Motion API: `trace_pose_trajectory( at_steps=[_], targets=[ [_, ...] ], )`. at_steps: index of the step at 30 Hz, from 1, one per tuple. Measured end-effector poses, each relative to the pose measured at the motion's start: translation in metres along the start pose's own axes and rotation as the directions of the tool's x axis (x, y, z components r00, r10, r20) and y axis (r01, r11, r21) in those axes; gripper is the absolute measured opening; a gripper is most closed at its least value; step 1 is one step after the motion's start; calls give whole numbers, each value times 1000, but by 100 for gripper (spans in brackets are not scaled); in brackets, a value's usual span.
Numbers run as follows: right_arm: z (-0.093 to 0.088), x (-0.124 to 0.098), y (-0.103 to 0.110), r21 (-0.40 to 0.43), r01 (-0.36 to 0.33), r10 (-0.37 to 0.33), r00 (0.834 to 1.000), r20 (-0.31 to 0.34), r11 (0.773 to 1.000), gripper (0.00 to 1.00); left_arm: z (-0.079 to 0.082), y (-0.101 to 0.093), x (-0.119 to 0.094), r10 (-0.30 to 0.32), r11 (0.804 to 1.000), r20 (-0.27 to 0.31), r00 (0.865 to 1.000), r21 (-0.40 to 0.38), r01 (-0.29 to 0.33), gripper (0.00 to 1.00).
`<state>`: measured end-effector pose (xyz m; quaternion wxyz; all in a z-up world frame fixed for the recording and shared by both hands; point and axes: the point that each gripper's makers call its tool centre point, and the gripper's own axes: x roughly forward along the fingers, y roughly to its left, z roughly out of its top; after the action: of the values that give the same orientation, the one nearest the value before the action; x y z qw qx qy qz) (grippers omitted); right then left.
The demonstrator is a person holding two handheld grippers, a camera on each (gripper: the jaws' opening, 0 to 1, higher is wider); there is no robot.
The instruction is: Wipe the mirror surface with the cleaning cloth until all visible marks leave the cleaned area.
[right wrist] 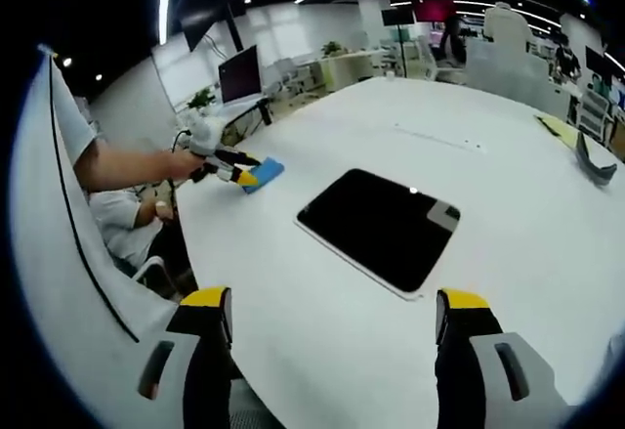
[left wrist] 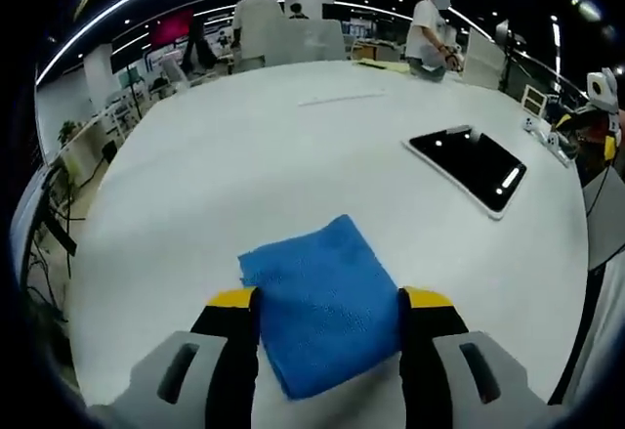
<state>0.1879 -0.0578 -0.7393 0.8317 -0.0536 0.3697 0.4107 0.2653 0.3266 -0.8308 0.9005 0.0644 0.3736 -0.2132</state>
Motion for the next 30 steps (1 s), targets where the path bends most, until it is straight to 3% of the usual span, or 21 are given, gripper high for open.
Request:
trace_pose_trajectory(
  at_steps=[2,7,11,14,15,16,23,30],
  targets=[
    [0,0,-2,4,4,-4,1000,1,1000,85,7,1,-4,7,1000,38,999,8,-7,55],
    [-3,1,-3,8,7,-7,1000,-10,1000,85,3,3,-2,-6,1000,18,1000,28,5,40],
    [-4,3,-3,14,7,-7,1000,-11,1000,85,7,-2,-3,-25,998,43,999,54,23,39],
    [-4,4,-3,13,6,-5,1000,-16,1000,85,-9,-4,5,-43,995,-9,999,92,43,39],
    [-4,4,-3,13,5,-5,1000,-15,1000,85,-11,-3,6,-40,994,-3,999,97,40,39],
    [-5,4,-3,14,6,-5,1000,-18,1000,85,-3,-2,5,-53,993,62,997,108,46,39],
    [-7,2,-4,18,10,-10,1000,-24,1000,85,-5,-1,3,-54,994,75,996,98,46,39],
    [-7,3,-5,26,13,-13,1000,-16,1000,85,-3,-2,4,-45,995,53,998,94,40,38]
  ],
)
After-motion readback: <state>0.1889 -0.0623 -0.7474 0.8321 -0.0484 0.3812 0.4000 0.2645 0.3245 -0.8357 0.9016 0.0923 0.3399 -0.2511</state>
